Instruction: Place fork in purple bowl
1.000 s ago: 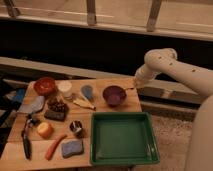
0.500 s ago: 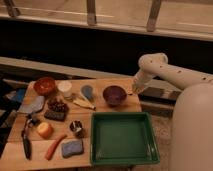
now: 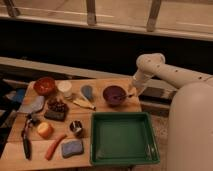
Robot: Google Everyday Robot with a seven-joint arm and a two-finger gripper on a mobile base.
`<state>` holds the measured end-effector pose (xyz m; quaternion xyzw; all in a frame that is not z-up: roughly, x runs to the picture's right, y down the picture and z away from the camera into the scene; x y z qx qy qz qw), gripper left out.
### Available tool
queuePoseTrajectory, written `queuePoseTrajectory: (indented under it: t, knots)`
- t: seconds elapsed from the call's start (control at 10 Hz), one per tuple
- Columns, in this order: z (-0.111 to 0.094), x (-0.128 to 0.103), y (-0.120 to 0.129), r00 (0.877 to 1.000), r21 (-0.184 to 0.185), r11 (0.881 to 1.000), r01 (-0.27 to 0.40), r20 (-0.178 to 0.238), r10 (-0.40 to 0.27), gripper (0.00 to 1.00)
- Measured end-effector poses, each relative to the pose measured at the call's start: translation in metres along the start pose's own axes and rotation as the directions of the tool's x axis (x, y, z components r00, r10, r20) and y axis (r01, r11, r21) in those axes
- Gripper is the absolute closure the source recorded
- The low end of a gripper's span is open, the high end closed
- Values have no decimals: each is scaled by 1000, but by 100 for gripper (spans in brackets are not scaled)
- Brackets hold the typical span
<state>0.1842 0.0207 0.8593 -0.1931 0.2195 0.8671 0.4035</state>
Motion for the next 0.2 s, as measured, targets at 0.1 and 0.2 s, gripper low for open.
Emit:
queuePoseTrajectory:
  t: [0.1,0.2]
  knots:
    - [1,4,4,1000,-1,1000,15,-10,-15,20]
    - [2,12,10,999,-1,999,37,-25,-37,20]
